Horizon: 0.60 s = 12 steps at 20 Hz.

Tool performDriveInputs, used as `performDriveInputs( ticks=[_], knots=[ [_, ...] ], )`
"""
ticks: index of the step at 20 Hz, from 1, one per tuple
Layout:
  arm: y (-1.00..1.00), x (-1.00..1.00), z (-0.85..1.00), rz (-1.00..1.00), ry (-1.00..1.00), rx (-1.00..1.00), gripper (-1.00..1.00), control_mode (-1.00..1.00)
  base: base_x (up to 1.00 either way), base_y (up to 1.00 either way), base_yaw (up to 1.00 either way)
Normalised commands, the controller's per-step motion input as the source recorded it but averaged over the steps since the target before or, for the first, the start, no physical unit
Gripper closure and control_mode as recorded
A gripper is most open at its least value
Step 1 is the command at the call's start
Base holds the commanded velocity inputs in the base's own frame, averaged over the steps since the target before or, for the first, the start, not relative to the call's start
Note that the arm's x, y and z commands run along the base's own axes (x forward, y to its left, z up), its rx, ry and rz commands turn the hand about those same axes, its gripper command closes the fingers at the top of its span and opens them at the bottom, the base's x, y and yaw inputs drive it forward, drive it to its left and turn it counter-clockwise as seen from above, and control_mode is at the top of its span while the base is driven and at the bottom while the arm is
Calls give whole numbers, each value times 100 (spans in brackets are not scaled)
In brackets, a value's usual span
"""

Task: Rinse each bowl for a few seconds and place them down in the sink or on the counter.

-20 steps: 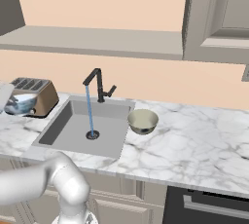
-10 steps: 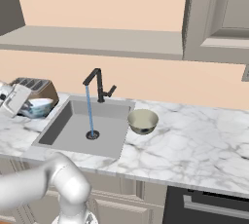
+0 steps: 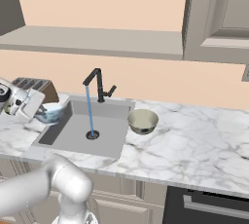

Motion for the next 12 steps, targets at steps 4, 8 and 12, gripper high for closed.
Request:
performDriveInputs(
  ticks=[4,8,12],
  knots=[
    [-41,16,-16,-1,0,-8,100,-100,0,0,0],
    [-32,33,-20,-2,0,-10,100,-100,0,0,0],
    [-31,40,-18,-4,0,-9,100,-100,0,0,0]
  ],
)
